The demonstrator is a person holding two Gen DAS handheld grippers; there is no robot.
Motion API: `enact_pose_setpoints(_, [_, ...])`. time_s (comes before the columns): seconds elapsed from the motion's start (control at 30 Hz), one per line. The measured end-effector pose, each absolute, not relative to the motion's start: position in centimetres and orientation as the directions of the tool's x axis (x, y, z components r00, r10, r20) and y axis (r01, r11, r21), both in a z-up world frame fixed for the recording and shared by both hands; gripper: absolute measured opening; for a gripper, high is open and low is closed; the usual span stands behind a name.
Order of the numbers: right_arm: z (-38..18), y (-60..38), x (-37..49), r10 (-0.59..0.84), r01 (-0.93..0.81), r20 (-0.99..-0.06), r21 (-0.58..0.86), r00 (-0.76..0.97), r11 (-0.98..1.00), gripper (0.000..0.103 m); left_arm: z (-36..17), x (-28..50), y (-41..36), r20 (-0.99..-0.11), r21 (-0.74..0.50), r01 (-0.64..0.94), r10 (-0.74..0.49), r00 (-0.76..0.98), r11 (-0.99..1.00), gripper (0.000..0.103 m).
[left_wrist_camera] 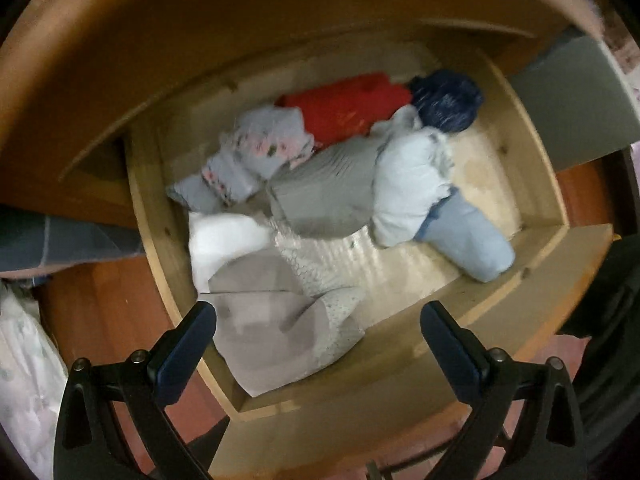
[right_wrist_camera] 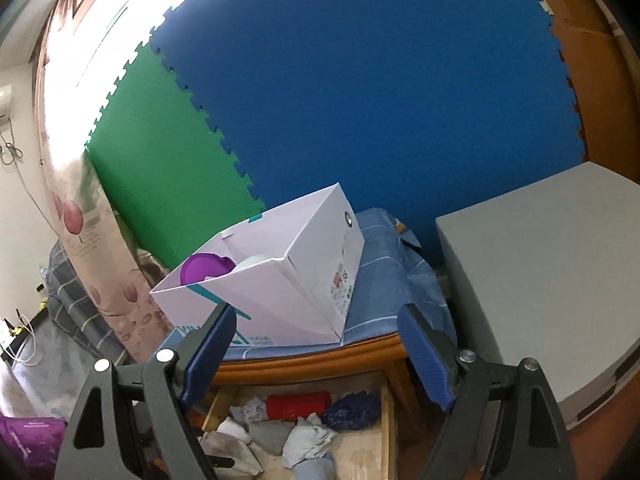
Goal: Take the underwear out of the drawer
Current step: 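Reach the left tool into the drawer and grasp the beige briefs, then lift the beige briefs with the left tool toward the white box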
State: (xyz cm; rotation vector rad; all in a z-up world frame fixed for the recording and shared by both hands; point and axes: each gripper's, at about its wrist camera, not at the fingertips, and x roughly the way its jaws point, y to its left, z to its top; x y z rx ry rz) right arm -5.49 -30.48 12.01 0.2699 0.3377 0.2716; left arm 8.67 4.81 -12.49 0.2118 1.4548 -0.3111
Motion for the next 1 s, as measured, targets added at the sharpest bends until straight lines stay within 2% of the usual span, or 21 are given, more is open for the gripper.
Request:
enact_pose_setpoints(0.27, [11.9, -31.2, -5.4, 0.339, -0.232, -0.294, 0.342, 0.894, 0.910, 0.085, -14.9, 9.2, 5.1, -0.996, 0.083, 0.320, 0.066, 0.064, 0.944, 0.101])
enact_pose_setpoints(0.37, [11.7, -31.2, -5.1, 0.346, -0.230, -0.303, 0.358, 0.888, 0.905, 0.085, -15.8, 9.3, 6.0, -1.000, 0.028, 0.287, 0.024, 0.019, 0.957, 0.100])
enact_pose_setpoints(0.43, [11.6, -31.1, -5.0, 0.346, -0.230, -0.307, 0.356, 0.887, 0.906, 0.085, -16.4, 9.2, 6.4, -1.000, -0.008, 0.277, -0.004, -0.012, 0.961, 0.091])
enact_pose_setpoints(0.5, [11.6, -30.9, -5.0, 0.344, -0.231, -0.309, 0.350, 0.886, 0.908, 0.085, -16.8, 9.0, 6.4, -0.999, -0.015, 0.288, -0.006, -0.033, 0.957, 0.054])
enact_pose_setpoints(0.6, [11.6, -30.9, -4.9, 0.341, -0.226, -0.313, 0.351, 0.886, 0.909, 0.085, -16.3, 8.5, 6.3, -1.000, -0.025, 0.298, -0.023, -0.009, 0.954, 0.034])
enact_pose_setpoints(0.7, [11.5, -31.1, -4.8, 0.337, -0.217, -0.315, 0.361, 0.887, 0.907, 0.085, -15.1, 7.8, 6.4, -0.997, -0.061, 0.297, -0.070, 0.021, 0.953, 0.029])
enact_pose_setpoints(1.0, [11.2, -31.2, -4.3, 0.336, -0.204, -0.334, 0.374, 0.881, 0.905, 0.085, -7.9, 5.3, 6.0, -0.950, -0.215, 0.258, -0.263, 0.166, 0.942, 0.029])
